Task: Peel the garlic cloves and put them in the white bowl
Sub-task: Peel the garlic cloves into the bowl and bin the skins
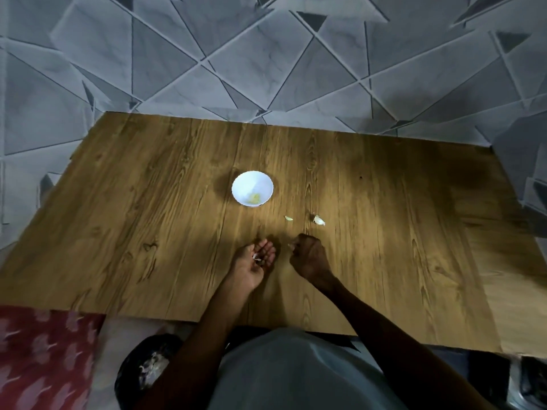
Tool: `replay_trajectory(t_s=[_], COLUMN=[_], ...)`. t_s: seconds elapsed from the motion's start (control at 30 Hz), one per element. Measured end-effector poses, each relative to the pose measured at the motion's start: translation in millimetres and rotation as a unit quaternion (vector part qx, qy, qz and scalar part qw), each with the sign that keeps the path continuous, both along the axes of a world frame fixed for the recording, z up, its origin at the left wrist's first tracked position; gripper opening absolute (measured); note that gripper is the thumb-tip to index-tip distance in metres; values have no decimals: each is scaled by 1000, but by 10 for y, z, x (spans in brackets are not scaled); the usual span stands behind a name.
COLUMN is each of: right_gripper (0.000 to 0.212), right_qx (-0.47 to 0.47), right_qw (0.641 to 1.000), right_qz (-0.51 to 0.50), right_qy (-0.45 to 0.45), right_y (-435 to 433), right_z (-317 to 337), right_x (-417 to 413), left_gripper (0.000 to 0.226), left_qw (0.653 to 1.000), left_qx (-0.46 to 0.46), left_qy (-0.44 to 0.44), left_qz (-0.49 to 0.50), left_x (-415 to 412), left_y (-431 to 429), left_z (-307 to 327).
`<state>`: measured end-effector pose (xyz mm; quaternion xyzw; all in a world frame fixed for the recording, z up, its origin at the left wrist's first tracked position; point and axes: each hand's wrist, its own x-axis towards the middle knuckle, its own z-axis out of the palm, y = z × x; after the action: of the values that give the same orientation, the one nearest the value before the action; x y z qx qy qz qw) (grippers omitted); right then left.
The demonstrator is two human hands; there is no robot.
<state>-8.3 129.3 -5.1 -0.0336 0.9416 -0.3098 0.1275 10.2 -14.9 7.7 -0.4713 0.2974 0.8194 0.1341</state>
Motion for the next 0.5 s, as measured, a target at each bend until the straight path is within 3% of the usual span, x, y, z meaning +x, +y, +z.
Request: replay_trajectory(t_s=[0.07,0.17,0.3,0.5], right_gripper=[6,11,23,30], right_qx=[-42,-79,22,75], right_qw=[999,993,972,965], right_qz=[2,82,216,208], right_qy=[7,45,94,138], right_y=[34,-4,-96,-97], right_z=[79,323,478,487], right_x=[36,160,400,559], left_gripper=[38,38,34,33], left_qw=[1000,1000,998,995], left_qx=[3,18,53,55], left_qy=[-11,-3,-3,-35], left_qz=[10,14,47,74], left_x=[79,155,233,424], left_y=[36,85,215,236], left_z=[0,31,66,18])
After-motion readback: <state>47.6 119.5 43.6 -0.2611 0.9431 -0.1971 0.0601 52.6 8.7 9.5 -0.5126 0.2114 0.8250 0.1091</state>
